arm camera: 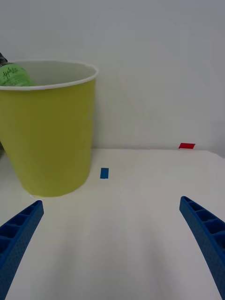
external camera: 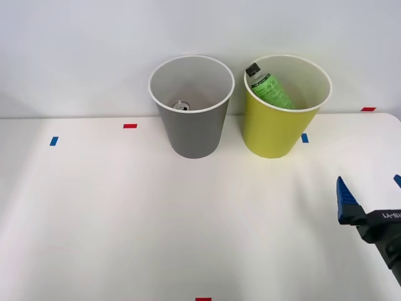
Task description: Put cans in the gray bin, plastic bottles in the light green bin
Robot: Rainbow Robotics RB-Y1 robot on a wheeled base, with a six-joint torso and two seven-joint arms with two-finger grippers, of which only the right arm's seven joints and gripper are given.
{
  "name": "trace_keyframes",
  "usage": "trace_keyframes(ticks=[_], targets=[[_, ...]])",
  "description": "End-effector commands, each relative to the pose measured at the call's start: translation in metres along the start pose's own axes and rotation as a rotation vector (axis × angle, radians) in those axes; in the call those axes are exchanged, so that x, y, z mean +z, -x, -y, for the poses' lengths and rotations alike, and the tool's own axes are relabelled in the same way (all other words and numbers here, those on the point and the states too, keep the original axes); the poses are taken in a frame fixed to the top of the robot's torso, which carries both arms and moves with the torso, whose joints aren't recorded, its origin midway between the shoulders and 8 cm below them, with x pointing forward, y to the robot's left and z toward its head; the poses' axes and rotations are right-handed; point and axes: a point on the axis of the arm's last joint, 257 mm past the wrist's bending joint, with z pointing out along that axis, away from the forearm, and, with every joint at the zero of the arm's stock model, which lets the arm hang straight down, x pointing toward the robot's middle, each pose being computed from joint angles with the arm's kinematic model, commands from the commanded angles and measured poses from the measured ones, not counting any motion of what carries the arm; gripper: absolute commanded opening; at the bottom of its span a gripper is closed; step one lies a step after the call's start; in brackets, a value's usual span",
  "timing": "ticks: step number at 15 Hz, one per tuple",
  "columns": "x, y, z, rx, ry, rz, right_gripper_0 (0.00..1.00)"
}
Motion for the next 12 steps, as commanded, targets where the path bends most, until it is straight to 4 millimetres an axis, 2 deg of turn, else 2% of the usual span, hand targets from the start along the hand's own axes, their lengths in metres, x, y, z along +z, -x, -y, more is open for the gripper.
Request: trace_keyframes(ticks=[1,5,8,12], targets=[[-0.004,-0.009,0.002,-0.047,-0.039,-0.019,1.00],[-0.003,-0.009,0.002,-0.154,-0.083,-0.020,1.00],[-0.003,-0.009,-0.002,-0.120,-0.094,-0.012,1.00],[-0.024,-0.017,-0.010,-0.004,-0.114,0.012,1.00]])
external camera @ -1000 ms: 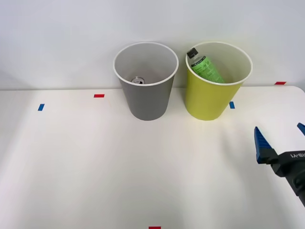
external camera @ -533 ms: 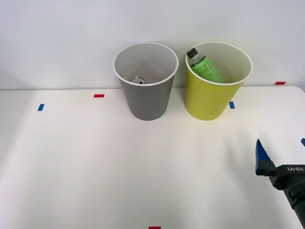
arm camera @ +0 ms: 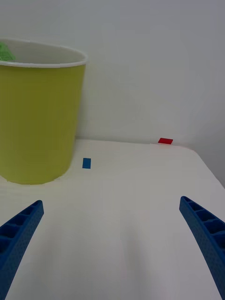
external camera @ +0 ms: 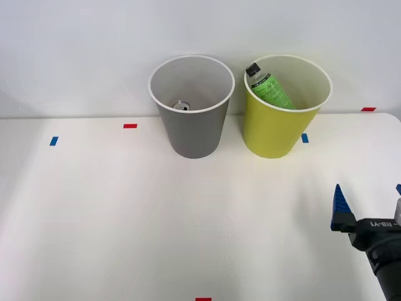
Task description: Put cans in the gray bin, plastic bottles in the light green bin
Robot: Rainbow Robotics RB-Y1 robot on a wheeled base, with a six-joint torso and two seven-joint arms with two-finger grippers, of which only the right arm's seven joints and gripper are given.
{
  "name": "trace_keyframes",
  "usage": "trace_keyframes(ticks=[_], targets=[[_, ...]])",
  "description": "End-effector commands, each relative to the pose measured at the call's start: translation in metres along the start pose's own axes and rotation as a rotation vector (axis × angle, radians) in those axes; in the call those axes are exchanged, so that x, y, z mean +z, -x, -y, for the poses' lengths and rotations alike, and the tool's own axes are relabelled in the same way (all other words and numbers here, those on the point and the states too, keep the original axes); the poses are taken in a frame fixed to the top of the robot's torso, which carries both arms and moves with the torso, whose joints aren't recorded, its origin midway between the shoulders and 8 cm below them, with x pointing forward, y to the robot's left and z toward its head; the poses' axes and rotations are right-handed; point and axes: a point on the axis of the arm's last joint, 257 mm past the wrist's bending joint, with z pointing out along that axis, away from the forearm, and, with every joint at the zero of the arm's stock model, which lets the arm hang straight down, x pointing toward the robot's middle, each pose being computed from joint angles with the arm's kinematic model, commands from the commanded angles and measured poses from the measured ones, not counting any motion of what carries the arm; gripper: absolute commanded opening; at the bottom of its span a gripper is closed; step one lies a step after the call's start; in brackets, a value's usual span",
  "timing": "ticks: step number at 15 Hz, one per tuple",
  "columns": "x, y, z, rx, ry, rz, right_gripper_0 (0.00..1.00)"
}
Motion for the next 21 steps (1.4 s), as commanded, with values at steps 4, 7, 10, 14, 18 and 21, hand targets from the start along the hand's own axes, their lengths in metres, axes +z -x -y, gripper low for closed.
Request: trace_keyframes(ticks=[4,7,10,14,18,21], targets=[[-0.027,-0.026,-0.015,0.154,0.007,0.075,1.00],[-0.044,-0.035,-0.025,0.065,0.041,0.152,1.00],[-0.069,-0.059,-0.032,-0.065,0.039,0.180,1.00],[-0.107,-0.097,-0.038,-0.218,0.038,0.113,1.00],[-0.132,-0.124,-0.062,-0.143,0.115,0.036,1.00],[-0.145,-0.138,-0.076,-0.098,0.134,-0.002,1.00]])
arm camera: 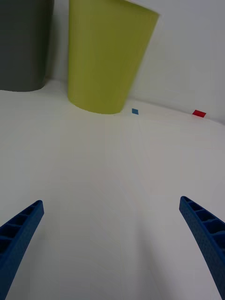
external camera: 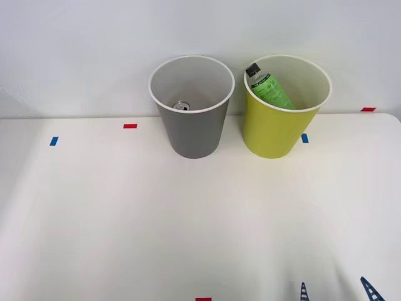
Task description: Put cans in the gray bin, plastic bottles in the light green bin
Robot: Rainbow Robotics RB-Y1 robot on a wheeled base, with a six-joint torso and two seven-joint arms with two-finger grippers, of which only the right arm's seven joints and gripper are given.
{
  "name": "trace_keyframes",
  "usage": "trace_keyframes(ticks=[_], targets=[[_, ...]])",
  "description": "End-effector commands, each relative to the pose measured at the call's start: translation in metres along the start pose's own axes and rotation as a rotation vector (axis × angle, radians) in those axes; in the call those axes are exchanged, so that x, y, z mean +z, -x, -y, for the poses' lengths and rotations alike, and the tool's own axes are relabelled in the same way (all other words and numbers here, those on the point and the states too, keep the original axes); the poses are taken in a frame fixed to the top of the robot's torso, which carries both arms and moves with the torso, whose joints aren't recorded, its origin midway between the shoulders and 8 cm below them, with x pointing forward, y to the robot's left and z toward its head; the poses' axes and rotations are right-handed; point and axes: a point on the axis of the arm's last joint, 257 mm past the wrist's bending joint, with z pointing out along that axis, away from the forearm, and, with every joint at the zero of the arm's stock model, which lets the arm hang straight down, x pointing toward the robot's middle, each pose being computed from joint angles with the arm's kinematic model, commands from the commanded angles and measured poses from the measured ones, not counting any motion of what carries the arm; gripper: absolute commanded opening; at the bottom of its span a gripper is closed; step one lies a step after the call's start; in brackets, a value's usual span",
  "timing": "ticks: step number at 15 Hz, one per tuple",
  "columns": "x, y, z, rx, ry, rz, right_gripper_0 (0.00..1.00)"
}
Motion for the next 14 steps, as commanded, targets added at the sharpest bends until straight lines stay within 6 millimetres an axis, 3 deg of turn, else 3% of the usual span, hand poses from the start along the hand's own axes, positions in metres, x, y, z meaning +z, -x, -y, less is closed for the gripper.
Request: trace_keyframes(ticks=[1,5,14], targets=[[-0.009,-0.006,-0.016,0.049,0.016,-0.010,1.00],[-0.011,0.007,-0.038,0.125,0.035,0.029,1.00],[-0.013,0.011,-0.035,0.097,0.043,0.047,1.00]])
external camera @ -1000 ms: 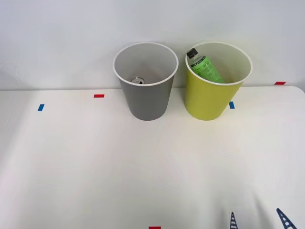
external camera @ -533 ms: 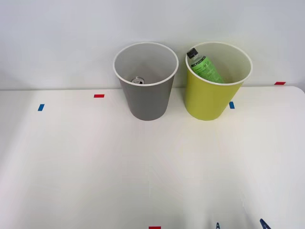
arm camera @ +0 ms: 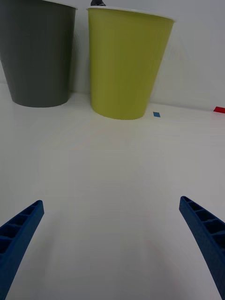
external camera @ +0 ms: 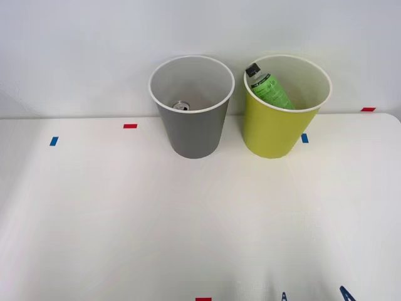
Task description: Put cans in the gray bin, plastic bottles in the light green bin
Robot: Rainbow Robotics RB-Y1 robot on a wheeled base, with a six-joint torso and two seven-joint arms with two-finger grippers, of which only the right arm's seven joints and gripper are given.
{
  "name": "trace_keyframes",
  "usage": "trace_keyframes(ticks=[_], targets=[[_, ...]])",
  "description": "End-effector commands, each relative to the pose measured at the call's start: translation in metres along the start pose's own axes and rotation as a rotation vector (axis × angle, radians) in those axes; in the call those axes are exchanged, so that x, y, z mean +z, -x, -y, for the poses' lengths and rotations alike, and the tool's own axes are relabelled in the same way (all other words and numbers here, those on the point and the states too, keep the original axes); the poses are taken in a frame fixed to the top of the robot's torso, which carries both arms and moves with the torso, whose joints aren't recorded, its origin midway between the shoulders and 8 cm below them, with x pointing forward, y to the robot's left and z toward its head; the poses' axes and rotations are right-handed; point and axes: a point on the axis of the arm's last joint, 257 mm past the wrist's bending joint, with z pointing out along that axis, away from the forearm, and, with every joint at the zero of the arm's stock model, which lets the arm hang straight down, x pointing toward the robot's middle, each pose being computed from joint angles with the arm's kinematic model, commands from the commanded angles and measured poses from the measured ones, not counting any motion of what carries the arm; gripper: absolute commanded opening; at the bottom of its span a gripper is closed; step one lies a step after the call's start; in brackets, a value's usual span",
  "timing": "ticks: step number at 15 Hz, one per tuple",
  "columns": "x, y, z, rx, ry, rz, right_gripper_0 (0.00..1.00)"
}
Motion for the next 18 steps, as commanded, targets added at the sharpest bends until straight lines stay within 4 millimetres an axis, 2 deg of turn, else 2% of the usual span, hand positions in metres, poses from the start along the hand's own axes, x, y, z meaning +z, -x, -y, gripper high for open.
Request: trace_keyframes(ticks=[1,18], targets=[[0.0000,0.0000,0.0001,-0.001,0.000,0.000,1.00],[0.0000,0.0000,0.0001,-0.001,0.000,0.000,1.00]])
